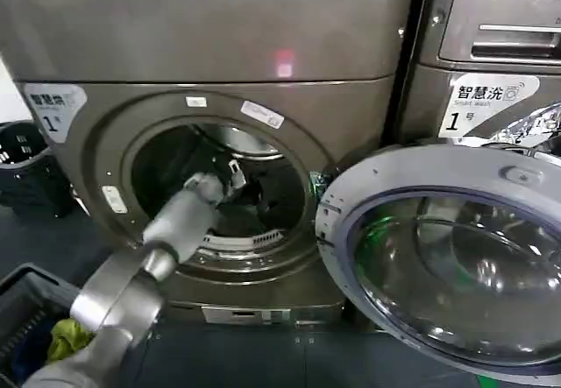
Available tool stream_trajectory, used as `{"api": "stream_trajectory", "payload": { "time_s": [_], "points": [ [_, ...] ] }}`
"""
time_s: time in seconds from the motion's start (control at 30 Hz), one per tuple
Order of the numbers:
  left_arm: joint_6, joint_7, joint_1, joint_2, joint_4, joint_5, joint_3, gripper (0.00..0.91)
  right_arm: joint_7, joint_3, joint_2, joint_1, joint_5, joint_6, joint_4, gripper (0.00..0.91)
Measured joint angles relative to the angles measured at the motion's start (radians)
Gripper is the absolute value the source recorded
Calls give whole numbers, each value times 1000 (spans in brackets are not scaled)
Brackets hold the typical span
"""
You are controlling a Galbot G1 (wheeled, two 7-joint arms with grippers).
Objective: Grasp the clothes from the dryer.
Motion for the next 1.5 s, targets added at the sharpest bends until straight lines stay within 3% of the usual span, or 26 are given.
{"api": "stream_trajectory", "payload": {
  "time_s": [0.33,0.53,0.57,0.6,0.63,0.73,0.97,1.5],
  "points": [
    [78,6,-6,-6,56,85,52,907,-2,-5,-1,-1,-13,2,1,907],
    [72,18,4,-7,61,70,54,907,-4,-9,3,0,-16,3,4,907],
    [69,23,7,-8,64,66,55,569,-4,-9,3,-1,-16,4,4,907],
    [63,26,11,-9,67,60,56,466,-4,-9,3,-1,-16,4,4,907],
    [59,30,13,-10,69,54,57,137,-4,-8,3,-3,-16,5,4,907],
    [43,49,17,-13,70,34,57,57,-4,-5,4,-7,-16,5,4,907],
    [9,92,22,-11,76,12,52,0,-4,-3,3,-11,-16,6,7,907],
    [-12,96,66,2,38,-22,-41,0,-1,-8,13,-4,-17,8,12,907]
  ]
}}
